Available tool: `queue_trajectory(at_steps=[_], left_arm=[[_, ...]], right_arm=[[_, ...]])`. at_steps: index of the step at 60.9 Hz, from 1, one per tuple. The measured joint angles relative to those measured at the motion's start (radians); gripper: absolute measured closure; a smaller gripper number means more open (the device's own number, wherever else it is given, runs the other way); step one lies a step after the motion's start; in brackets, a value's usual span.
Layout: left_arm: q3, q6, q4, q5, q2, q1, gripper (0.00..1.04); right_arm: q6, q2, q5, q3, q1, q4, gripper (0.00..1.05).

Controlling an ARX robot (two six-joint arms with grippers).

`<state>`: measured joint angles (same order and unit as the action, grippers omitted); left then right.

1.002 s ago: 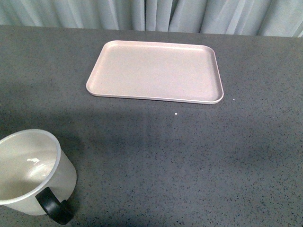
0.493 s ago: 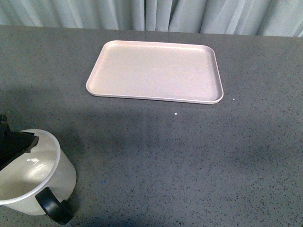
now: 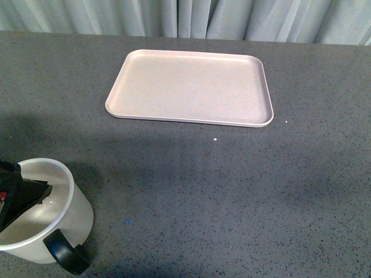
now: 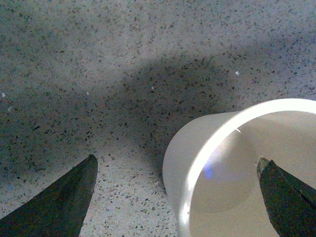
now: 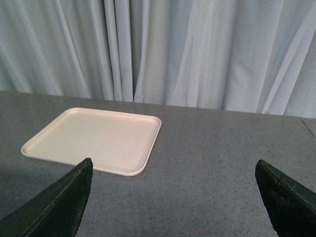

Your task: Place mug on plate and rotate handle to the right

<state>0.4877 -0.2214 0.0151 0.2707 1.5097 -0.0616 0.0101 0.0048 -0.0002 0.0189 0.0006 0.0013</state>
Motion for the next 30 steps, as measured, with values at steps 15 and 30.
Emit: queue_trajectory(at_steps=[15, 30], left_arm=[[-0.015, -0.012, 0.005, -0.016, 0.018, 0.005, 0.35], [-0.003, 0.017, -0.075, -0.016, -0.02, -0.016, 0.82]], right_arm=[[0.0, 0.0, 0.0, 0.0, 0.0, 0.0, 0.09], [0.0, 0.0, 0.0, 0.0, 0.0, 0.0, 0.09]])
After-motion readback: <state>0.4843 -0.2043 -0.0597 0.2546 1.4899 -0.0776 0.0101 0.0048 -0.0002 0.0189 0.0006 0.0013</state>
